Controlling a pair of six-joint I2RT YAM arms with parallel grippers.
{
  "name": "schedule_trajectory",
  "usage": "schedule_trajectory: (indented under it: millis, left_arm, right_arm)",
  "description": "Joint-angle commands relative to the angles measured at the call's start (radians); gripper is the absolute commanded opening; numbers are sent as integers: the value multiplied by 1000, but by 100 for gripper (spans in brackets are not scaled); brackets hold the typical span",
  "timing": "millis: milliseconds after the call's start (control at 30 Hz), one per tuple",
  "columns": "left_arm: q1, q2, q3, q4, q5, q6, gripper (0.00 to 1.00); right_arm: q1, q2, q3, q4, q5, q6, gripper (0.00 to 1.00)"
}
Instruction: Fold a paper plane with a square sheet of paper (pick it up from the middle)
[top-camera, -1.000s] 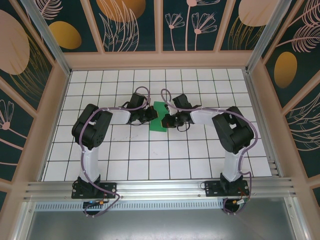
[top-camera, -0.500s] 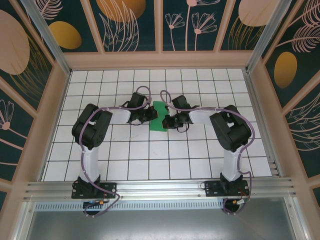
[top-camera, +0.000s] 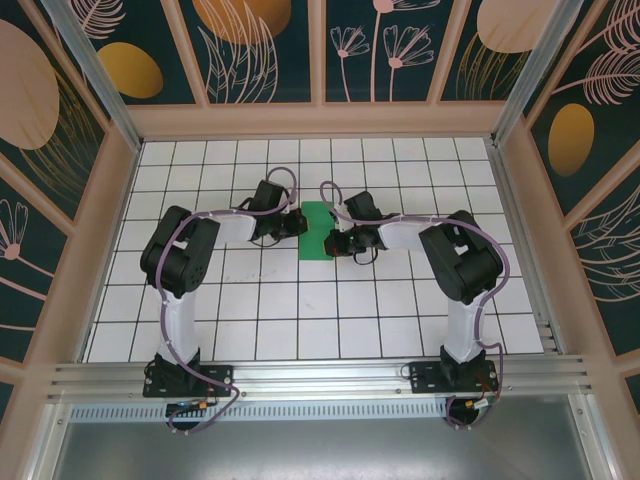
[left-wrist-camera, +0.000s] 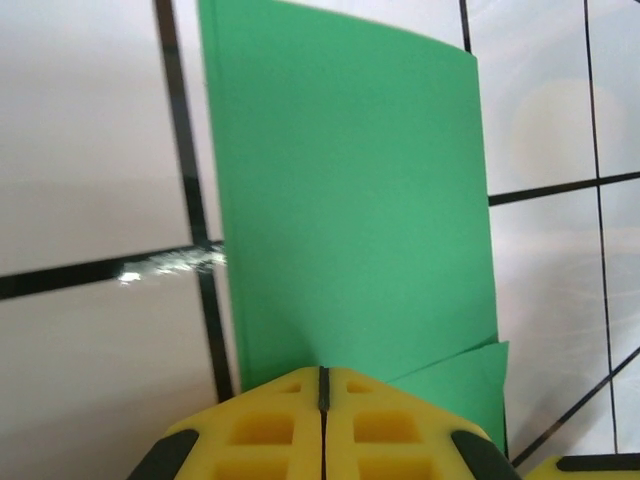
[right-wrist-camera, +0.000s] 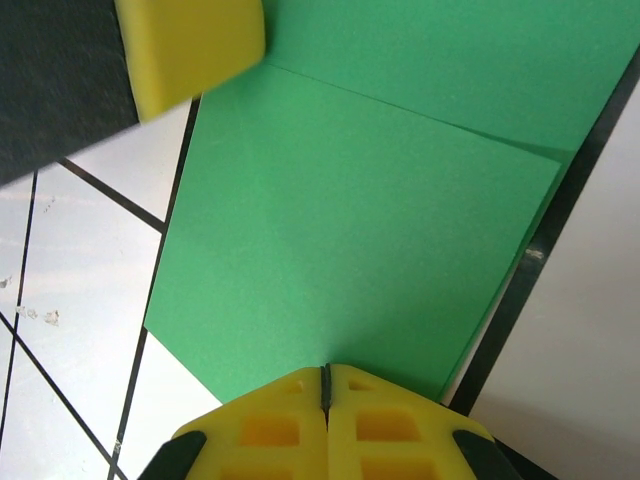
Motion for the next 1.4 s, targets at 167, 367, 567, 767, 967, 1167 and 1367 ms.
schedule_trajectory:
  millis: [167, 367, 567, 767, 967, 1167, 1367]
  left_arm:
    - [78, 27, 36, -96, -199, 55, 8]
    - [85, -58, 59, -75, -66, -51, 16]
    - [85, -208, -55, 19, -20, -142, 28]
    - [78, -276, -197, 153, 67, -246, 39]
    - [35, -269, -243, 234, 107, -316, 41]
    - [-9, -227, -236, 277, 120, -356, 40]
    - [-35, -198, -228, 292, 122, -374, 38]
  right_arm:
    - [-12, 54, -62, -181, 134, -19, 1]
    - [-11, -20, 52, -113, 51, 97, 14]
    - [-11, -93, 120, -51, 104, 176, 33]
    - [-109, -68, 95, -17, 58, 173, 39]
    - [-144, -12, 108, 5, -69, 122, 34]
    - [-147, 41, 141, 12, -120, 112, 30]
    - [-147, 87, 182, -19, -157, 99, 26]
